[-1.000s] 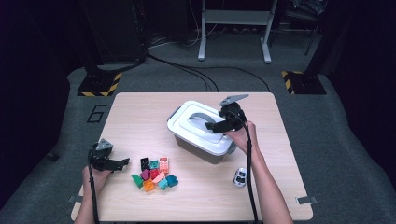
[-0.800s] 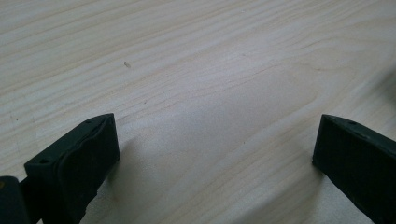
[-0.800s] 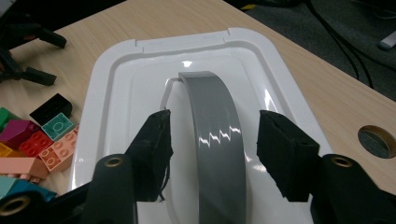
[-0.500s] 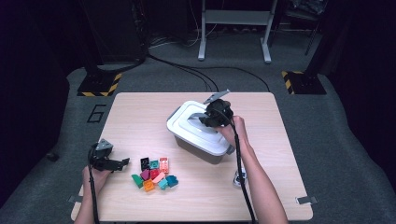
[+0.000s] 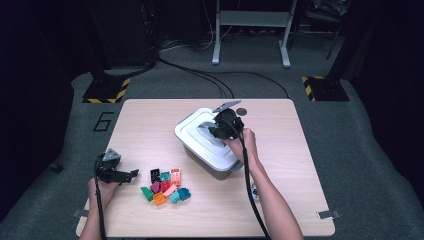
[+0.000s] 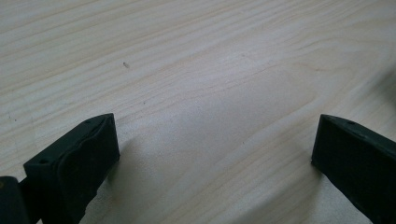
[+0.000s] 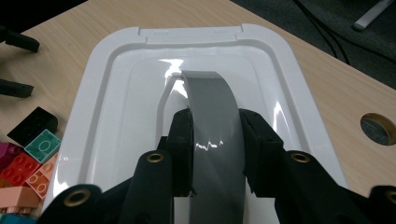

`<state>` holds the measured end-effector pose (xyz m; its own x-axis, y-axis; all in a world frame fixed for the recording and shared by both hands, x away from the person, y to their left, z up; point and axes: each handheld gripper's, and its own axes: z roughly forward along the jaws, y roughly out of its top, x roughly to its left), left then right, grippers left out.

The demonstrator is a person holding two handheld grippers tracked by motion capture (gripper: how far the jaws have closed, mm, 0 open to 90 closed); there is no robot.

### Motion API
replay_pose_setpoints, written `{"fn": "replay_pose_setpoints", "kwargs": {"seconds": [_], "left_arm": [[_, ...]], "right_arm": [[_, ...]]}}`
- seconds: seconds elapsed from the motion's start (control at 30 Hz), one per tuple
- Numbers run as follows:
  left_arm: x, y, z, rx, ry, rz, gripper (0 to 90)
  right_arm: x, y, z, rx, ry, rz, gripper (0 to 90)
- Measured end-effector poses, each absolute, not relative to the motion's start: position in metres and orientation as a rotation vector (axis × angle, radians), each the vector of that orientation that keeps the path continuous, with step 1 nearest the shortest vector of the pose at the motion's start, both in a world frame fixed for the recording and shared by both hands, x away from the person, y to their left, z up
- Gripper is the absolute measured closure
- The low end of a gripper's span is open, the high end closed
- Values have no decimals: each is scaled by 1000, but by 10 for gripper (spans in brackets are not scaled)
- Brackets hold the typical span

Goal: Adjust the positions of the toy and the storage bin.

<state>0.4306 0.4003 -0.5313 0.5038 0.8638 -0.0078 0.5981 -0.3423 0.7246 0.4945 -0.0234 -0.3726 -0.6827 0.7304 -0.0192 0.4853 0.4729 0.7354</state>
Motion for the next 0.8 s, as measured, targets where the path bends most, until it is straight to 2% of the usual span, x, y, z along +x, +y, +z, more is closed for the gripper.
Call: {"fn": "replay_pose_setpoints", "kwargs": {"seconds": [0.8], "left_arm": [[431,400,-531,2069,1192,501,4]], "right_arm": [[490,-13,-374,1055,2379,1055,672]]}}
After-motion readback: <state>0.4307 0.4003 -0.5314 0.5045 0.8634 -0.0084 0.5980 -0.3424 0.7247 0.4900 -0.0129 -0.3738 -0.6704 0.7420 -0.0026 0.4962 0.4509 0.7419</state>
